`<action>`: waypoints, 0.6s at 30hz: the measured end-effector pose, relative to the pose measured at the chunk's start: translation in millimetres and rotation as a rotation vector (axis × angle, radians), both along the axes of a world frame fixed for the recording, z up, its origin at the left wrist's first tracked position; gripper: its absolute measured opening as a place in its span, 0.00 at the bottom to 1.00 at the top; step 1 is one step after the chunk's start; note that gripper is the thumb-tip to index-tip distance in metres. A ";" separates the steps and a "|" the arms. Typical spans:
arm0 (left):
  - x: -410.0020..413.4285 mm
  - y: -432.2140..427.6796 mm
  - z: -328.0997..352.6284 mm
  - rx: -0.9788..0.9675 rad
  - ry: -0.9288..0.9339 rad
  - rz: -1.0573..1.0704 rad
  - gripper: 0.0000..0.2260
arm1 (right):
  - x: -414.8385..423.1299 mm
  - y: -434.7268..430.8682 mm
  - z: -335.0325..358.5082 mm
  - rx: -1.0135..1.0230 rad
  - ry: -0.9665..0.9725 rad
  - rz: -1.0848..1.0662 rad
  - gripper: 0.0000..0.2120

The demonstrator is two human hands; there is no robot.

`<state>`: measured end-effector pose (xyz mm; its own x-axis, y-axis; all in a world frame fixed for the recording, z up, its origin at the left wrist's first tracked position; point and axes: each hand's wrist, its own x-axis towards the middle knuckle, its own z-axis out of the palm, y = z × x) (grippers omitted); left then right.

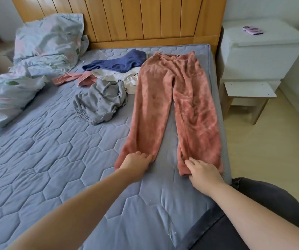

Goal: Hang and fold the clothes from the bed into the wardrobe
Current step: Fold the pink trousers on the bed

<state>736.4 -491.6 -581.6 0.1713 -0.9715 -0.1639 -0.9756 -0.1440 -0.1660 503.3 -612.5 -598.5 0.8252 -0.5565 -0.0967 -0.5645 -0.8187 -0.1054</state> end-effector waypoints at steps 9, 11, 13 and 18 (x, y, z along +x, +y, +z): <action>14.6 41.1 -17.6 -0.311 0.130 0.031 0.33 | -7.3 7.9 -2.8 0.085 0.073 0.037 0.32; 14.5 42.4 -15.8 -0.531 0.109 -0.055 0.28 | -6.3 6.2 1.6 0.086 -0.114 0.030 0.31; 11.5 48.7 -17.3 -0.518 0.068 -0.135 0.21 | -8.0 7.3 1.0 0.077 -0.138 0.043 0.28; -9.7 45.7 -16.0 -0.464 0.178 -0.165 0.06 | -12.4 13.6 -2.3 0.163 -0.198 -0.028 0.19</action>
<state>726.7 -445.9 -597.5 0.0180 -0.9606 0.2774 -0.9988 -0.0046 0.0487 490.9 -598.9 -600.7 0.8214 -0.5698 -0.0249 -0.5419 -0.7661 -0.3457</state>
